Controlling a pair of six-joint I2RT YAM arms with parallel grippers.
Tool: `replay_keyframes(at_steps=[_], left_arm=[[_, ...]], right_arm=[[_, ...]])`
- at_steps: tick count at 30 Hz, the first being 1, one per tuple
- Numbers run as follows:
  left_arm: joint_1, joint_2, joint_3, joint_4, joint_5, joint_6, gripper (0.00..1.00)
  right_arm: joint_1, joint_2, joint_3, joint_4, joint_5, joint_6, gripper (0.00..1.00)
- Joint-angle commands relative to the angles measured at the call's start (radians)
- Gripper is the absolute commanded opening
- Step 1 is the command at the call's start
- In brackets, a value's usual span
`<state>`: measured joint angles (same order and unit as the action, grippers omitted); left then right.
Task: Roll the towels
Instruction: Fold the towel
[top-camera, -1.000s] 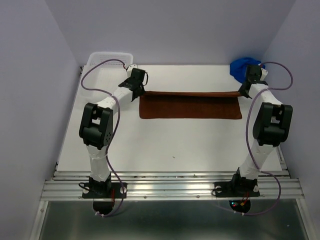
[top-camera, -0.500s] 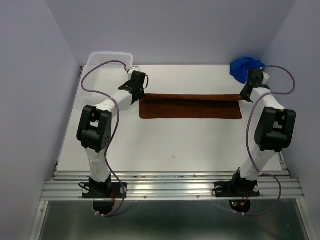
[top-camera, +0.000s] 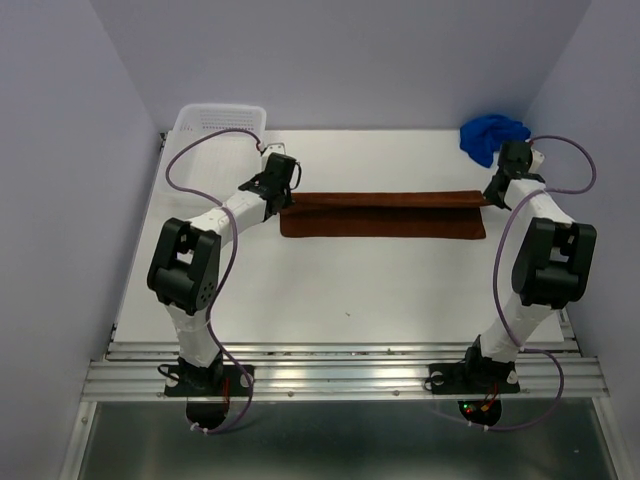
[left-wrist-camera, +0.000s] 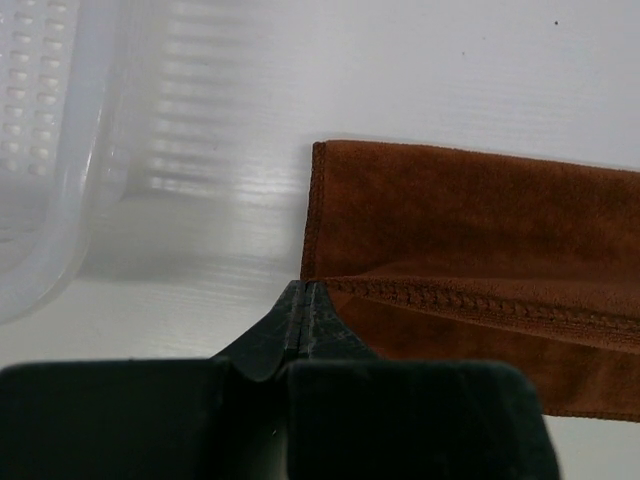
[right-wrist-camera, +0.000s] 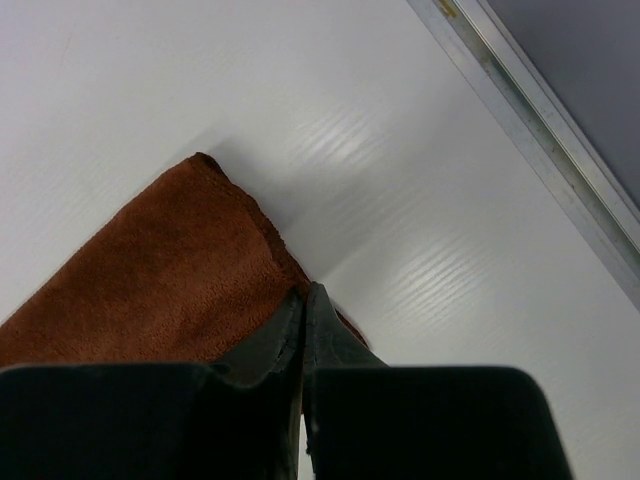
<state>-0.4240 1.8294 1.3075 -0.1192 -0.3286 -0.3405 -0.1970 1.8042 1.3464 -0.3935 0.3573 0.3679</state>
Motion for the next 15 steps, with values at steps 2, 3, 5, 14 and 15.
replay_keyframes(at_steps=[2, 3, 5, 14, 15], left_arm=[[0.019, -0.047, -0.037, -0.002, -0.072, 0.041, 0.00], [0.019, -0.047, -0.042, -0.002, -0.073, 0.040, 0.00], [0.019, -0.047, -0.050, -0.002, -0.079, 0.038, 0.00], [0.008, -0.033, -0.102, 0.030, -0.021, 0.043, 0.00], [0.008, -0.030, -0.103, 0.032, -0.020, 0.041, 0.00]], right_arm=[[-0.027, -0.042, -0.015, 0.015, 0.060, -0.030, 0.01], [-0.027, -0.043, -0.019, 0.015, 0.060, -0.029, 0.01], [-0.027, -0.045, -0.033, 0.015, 0.058, -0.027, 0.01], [-0.036, -0.022, -0.050, 0.016, 0.057, -0.034, 0.01], [-0.036, -0.019, -0.050, 0.016, 0.058, -0.034, 0.01]])
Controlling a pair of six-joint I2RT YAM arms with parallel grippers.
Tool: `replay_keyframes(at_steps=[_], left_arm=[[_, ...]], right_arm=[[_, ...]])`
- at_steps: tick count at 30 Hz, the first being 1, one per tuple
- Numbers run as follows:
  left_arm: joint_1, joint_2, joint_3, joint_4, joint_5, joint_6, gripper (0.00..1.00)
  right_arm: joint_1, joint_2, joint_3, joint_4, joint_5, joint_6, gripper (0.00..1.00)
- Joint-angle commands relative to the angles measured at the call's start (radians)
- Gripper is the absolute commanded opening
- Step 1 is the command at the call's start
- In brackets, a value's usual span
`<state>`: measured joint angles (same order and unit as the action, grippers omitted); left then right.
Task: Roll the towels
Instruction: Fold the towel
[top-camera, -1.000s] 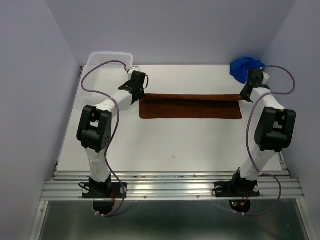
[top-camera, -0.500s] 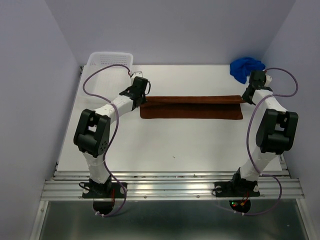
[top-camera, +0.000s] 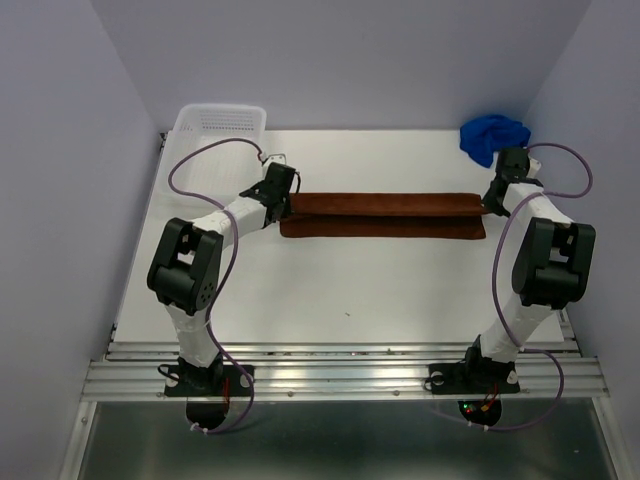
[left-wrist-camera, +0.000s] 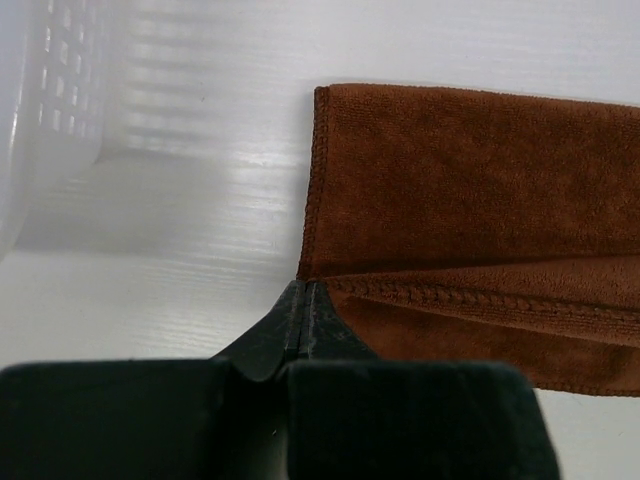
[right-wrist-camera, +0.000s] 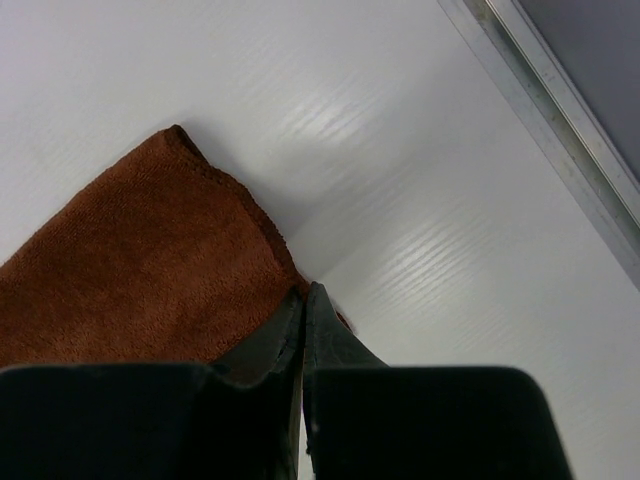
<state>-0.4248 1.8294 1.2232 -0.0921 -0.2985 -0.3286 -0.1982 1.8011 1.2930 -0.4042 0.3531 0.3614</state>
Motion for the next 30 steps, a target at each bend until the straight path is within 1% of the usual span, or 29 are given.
replay_keyframes(at_steps=[1, 10, 15, 26, 30], left_arm=[[0.006, -0.028, -0.024, 0.005, -0.045, 0.031, 0.00], [-0.002, -0.028, -0.063, 0.018, -0.031, 0.045, 0.00], [-0.008, -0.015, -0.064, 0.020, 0.013, 0.056, 0.00], [-0.011, 0.044, -0.053, 0.003, 0.002, 0.036, 0.00], [-0.012, 0.056, -0.044, -0.020, -0.005, 0.019, 0.00]], right_arm=[[-0.035, -0.011, 0.005, 0.025, 0.064, -0.029, 0.01], [-0.044, 0.000, -0.031, 0.025, 0.073, -0.021, 0.01], [-0.044, 0.012, -0.040, 0.025, 0.072, -0.015, 0.01], [-0.044, 0.066, -0.031, 0.028, 0.032, -0.009, 0.01], [-0.044, 0.075, -0.035, 0.031, 0.038, -0.001, 0.04]])
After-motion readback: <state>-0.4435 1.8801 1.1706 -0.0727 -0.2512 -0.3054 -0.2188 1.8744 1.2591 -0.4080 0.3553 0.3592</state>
